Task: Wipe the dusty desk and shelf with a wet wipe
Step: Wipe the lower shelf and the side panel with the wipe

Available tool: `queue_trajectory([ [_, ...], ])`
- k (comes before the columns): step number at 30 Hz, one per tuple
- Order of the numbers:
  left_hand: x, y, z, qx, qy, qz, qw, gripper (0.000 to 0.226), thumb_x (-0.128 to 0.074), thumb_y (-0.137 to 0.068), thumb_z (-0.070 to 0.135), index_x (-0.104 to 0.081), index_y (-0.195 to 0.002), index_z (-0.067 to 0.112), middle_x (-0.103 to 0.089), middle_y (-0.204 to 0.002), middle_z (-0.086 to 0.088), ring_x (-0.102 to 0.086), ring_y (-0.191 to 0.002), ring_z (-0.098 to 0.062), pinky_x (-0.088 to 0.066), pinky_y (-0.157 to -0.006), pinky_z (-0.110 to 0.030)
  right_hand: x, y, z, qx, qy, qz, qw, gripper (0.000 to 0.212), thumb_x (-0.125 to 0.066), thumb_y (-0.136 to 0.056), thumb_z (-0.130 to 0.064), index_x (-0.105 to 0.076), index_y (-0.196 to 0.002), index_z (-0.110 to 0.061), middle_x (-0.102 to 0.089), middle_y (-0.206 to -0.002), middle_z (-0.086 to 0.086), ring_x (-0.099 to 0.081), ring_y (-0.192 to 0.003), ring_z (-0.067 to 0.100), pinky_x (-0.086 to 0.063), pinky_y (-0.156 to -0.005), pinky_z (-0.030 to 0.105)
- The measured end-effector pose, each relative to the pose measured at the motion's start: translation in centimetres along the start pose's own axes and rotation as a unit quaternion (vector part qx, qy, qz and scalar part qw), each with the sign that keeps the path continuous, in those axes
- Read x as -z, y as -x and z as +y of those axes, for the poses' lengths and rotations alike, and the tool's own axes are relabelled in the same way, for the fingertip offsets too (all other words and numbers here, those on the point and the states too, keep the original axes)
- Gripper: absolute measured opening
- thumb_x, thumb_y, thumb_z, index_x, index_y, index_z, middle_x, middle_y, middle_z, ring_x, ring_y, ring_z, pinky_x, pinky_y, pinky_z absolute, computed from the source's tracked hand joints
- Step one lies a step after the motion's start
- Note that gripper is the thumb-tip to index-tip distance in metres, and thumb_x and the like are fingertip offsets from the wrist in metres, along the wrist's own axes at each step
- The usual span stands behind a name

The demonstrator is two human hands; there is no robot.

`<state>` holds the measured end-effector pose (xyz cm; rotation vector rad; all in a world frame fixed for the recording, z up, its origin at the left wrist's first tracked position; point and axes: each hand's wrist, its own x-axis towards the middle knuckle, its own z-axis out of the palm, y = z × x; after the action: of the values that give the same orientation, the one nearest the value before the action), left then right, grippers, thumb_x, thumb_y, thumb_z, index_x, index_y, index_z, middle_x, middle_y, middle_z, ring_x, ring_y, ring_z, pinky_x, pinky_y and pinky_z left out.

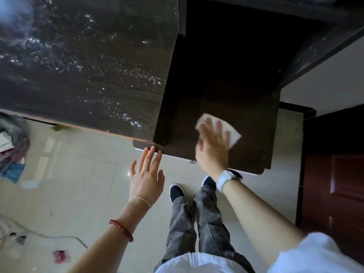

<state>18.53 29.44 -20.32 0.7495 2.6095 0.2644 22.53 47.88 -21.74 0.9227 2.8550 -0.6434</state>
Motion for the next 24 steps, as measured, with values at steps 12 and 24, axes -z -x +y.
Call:
queue_trajectory([
  [12, 0.7, 0.2, -0.4, -0.007, 0.015, -0.017, 1.000, 0.052, -0.043, -0.092, 0.017, -0.026, -0.142, 0.019, -0.015, -0.154, -0.003, -0.005, -0.143, -0.021, -0.011, -0.114, -0.044, -1.7, 2.2, -3.6, 0.285, 0.123, -0.048, 0.949, 0.055, -0.061, -0.070, -0.014, -0.048, -0.123, -0.018, -0.055, -0.128, -0.001, -0.044, -0.125, 0.027, -0.027, -0.104, 0.049],
  [24, 0.1, 1.2, 0.7, -0.018, 0.145, 0.155, 0.977, 0.028, -0.036, -0.080, 0.013, -0.047, -0.106, 0.016, -0.058, -0.112, -0.017, -0.045, -0.099, -0.021, -0.036, -0.085, -0.030, 0.9, 1.7, -1.1, 0.200, -0.215, -0.213, 0.932, 0.048, -0.030, -0.078, -0.012, -0.042, -0.124, -0.007, -0.039, -0.143, 0.010, -0.031, -0.134, 0.023, -0.020, -0.110, 0.025],
])
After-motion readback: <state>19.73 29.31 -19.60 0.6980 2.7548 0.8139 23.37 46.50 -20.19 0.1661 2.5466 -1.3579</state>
